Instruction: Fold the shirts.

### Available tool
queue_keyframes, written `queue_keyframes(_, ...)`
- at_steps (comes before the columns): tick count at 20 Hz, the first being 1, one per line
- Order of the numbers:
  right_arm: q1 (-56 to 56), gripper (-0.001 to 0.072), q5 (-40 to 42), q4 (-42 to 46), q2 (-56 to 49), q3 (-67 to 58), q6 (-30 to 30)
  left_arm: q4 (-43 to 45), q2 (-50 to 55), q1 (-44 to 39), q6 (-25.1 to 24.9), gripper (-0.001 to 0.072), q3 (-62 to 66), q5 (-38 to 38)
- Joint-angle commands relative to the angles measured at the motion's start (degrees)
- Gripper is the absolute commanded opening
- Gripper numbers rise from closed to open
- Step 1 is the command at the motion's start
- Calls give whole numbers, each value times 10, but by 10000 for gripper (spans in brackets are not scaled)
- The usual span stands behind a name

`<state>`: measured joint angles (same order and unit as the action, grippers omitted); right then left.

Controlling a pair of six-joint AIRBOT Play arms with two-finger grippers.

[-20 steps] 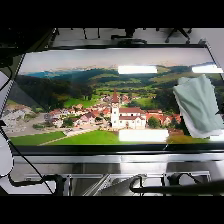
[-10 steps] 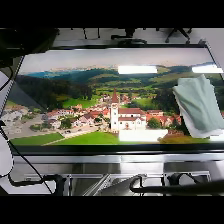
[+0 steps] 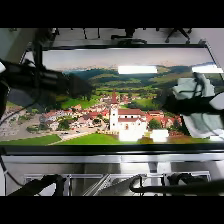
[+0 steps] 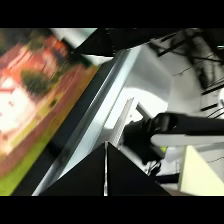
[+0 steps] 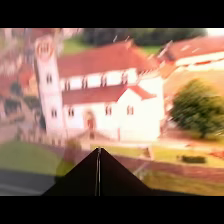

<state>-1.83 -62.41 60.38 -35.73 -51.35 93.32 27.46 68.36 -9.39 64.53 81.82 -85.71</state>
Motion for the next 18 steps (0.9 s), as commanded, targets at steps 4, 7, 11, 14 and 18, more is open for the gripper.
queue_keyframes(4,-143,17,105,0,30,130,-5,145,-144,-87,38,12,-272,134)
queue_keyframes(7,-143,17,105,-2,29,130,-5,150,-172,-93,39,13,-310,141)
queue_keyframes(11,-143,18,81,-2,30,130,-4,150,-196,-93,40,13,-334,153)
queue_keyframes(14,-143,17,80,-2,30,130,-4,150,-207,-93,39,14,-333,154)
queue_keyframes(18,-143,17,80,-2,30,130,-3,150,-208,-93,39,13,-333,153)
